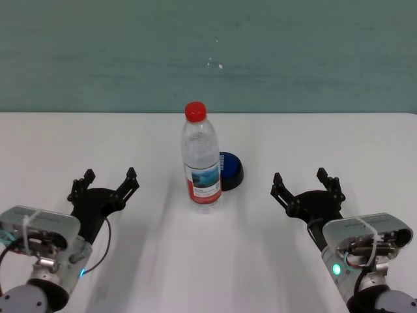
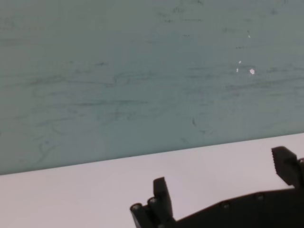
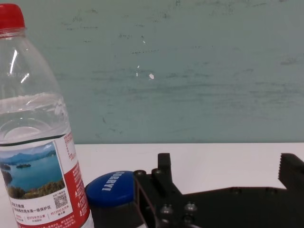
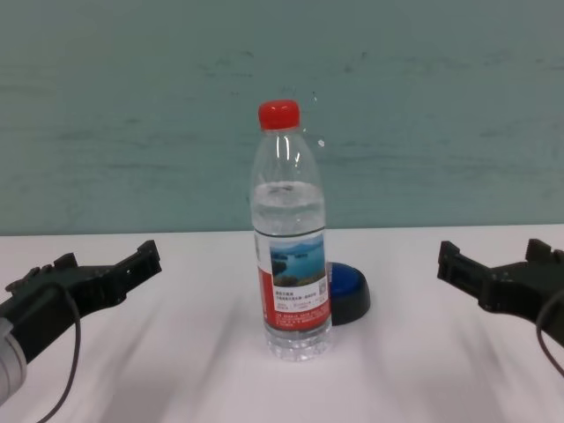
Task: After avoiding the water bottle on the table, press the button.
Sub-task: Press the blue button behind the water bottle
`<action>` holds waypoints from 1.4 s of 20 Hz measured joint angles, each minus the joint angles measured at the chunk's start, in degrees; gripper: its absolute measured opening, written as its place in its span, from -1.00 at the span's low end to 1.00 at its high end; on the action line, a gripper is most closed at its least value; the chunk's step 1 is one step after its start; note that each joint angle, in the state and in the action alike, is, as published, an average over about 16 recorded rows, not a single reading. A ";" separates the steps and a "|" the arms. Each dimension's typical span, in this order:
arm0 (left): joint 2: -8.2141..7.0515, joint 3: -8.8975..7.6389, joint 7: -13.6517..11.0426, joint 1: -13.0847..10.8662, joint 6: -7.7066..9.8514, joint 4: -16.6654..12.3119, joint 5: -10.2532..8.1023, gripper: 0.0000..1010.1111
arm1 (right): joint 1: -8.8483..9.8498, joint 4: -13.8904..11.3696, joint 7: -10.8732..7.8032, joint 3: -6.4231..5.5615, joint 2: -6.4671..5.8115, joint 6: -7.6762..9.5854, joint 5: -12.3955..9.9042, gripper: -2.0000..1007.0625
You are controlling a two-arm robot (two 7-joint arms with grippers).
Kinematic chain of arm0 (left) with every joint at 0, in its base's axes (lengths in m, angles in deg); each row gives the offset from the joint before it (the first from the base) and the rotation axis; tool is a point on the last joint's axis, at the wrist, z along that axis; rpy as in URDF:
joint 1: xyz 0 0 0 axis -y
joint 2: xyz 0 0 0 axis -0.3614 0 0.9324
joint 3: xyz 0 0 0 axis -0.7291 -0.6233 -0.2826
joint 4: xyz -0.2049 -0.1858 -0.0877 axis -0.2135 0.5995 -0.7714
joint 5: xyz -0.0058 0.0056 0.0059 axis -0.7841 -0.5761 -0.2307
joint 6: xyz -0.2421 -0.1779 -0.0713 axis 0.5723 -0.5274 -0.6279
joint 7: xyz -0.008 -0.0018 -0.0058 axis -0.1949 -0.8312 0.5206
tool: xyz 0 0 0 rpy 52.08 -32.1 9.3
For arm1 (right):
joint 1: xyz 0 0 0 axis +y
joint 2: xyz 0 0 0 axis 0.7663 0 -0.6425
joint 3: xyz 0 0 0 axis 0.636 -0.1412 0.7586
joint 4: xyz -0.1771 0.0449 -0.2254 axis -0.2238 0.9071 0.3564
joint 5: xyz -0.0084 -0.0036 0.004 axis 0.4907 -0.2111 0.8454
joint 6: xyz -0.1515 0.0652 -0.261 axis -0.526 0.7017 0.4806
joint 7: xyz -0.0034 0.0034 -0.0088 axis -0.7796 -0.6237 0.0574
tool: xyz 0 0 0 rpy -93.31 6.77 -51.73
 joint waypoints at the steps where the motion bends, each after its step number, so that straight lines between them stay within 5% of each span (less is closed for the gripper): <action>1: 0.00 0.00 0.00 0.00 0.00 0.00 0.00 0.98 | 0.00 0.00 0.00 0.00 0.00 0.00 0.00 0.99; 28: 0.00 0.00 0.00 0.00 0.00 0.00 0.00 0.98 | 0.00 0.00 0.00 0.00 0.00 0.00 0.00 0.99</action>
